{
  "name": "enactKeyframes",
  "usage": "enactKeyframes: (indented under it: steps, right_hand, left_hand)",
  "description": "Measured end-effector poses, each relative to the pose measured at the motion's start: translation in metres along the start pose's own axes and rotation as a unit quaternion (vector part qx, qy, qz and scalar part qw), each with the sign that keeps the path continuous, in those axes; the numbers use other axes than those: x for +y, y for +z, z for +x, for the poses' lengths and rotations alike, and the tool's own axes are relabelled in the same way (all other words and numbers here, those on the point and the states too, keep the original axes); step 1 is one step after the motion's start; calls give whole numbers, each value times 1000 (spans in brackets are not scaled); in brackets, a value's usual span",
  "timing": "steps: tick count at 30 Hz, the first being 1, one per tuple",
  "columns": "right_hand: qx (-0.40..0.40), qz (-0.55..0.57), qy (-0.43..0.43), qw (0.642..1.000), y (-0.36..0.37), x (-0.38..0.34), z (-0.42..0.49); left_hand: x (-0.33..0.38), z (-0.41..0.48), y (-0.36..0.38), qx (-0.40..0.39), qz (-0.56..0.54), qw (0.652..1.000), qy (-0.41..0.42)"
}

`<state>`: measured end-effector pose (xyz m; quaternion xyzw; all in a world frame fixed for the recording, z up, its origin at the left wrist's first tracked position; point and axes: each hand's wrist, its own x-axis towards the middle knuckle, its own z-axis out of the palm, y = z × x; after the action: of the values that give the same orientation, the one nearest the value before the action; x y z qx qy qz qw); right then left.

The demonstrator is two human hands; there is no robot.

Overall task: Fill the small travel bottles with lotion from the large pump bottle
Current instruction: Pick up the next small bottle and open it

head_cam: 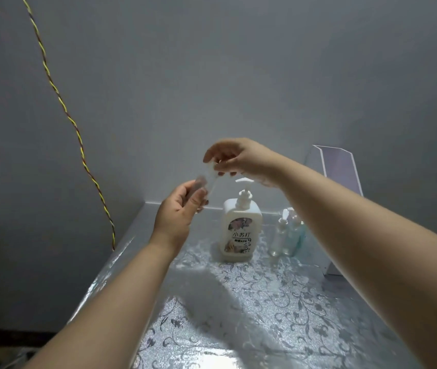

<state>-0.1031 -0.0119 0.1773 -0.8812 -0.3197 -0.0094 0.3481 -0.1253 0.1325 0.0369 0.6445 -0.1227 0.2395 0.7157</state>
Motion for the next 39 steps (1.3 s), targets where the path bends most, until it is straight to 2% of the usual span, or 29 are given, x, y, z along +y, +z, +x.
enactKeyframes:
  steps: [2, 4, 9, 12, 15, 18, 22, 24, 27, 31, 39]
  right_hand:
    - [-2, 0, 23, 1000, -2, -1, -3]
    - [8, -46, 30, 998, -3, -3, -6]
    - [-46, -25, 40, 998, -6, -7, -13]
    - [-49, -76, 76, 993, -2, -5, -17]
    - [-38, -93, 58, 993, 1, -1, -20]
    - [-29, -103, 28, 994, 1, 2, -24]
    - [5, -106, 15, 994, 2, 3, -29]
    - [16, -118, 23, 993, 2, 7, -34]
    - [-57, -179, 60, 980, 21, 19, -45]
    - [-150, -291, 64, 943, 67, 47, -64]
    - [-144, -291, 36, 945, 108, 81, -74]
  left_hand:
    - [4, -4, -1, -15, 3, 1000, 4]
    - [5, -6, -1, -29, -5, 1000, 3]
    - [1, -10, -3, -36, -9, 999, 0]
    - [-5, -13, -5, -42, 22, 999, -5]
    - [-8, -18, -4, -50, 29, 998, -10]
    - [-8, -24, -1, -45, -34, 997, -57]
    - [-14, -26, -7, 9, -155, 976, -151]
    - [-18, -26, -7, 48, -144, 974, -171]
    - [-22, -24, 3, 101, -103, 976, -160]
    - [-32, -24, 8, 72, -66, 984, -152]
    - [-53, -25, 10, 34, -40, 987, -153]
